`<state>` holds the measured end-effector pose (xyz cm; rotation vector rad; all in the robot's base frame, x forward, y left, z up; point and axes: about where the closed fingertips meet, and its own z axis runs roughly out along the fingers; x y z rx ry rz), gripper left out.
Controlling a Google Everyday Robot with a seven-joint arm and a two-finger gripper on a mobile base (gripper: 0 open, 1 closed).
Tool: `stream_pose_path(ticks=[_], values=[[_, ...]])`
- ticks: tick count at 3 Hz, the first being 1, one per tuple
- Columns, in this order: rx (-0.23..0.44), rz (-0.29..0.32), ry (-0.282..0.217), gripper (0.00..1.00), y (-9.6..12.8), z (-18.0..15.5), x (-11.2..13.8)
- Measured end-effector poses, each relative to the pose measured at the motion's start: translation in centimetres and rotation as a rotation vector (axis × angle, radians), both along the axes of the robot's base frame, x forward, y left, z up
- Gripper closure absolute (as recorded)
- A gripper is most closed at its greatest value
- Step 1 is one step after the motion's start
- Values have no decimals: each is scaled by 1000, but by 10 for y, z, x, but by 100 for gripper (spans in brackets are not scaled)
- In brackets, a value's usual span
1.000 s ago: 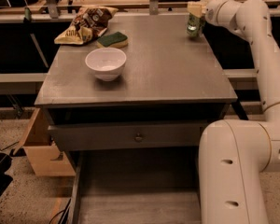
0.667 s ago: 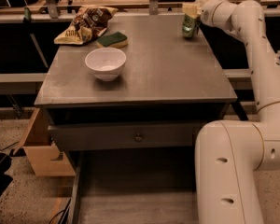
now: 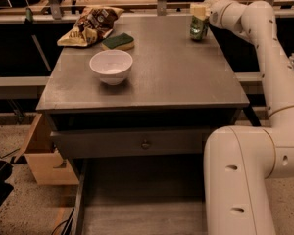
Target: Pick green can from middle drawer and place on counter
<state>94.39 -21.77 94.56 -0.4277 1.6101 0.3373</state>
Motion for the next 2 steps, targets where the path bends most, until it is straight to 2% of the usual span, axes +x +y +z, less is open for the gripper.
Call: stream_pose_path(ticks=[2], values=[[1, 6, 4, 4, 6, -3, 2]])
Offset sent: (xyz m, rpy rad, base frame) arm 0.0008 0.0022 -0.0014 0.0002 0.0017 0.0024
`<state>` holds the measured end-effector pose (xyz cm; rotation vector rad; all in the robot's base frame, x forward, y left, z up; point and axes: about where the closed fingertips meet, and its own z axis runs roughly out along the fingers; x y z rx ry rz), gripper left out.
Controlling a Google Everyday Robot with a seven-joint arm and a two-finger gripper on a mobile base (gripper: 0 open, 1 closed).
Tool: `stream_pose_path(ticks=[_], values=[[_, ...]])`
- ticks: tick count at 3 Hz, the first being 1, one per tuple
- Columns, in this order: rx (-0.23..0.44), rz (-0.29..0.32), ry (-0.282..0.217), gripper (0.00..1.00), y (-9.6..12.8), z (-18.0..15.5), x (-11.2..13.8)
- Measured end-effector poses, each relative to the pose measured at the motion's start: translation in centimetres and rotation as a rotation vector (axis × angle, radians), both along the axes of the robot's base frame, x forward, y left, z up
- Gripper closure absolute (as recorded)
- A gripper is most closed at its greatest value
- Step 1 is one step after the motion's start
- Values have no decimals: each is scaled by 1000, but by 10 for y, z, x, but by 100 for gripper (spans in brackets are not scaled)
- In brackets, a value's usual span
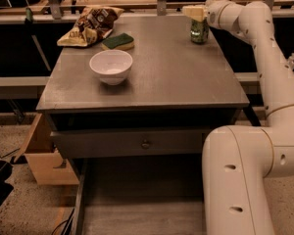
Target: Pick green can from middle drawer and place on counter
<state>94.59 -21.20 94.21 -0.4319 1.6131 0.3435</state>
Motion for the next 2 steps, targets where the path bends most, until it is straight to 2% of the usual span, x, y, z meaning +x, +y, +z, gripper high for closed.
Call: stream_pose_path(ticks=[1, 2], values=[[0, 2, 2, 0, 2, -1, 1], [0, 3, 2, 0, 2, -1, 1]])
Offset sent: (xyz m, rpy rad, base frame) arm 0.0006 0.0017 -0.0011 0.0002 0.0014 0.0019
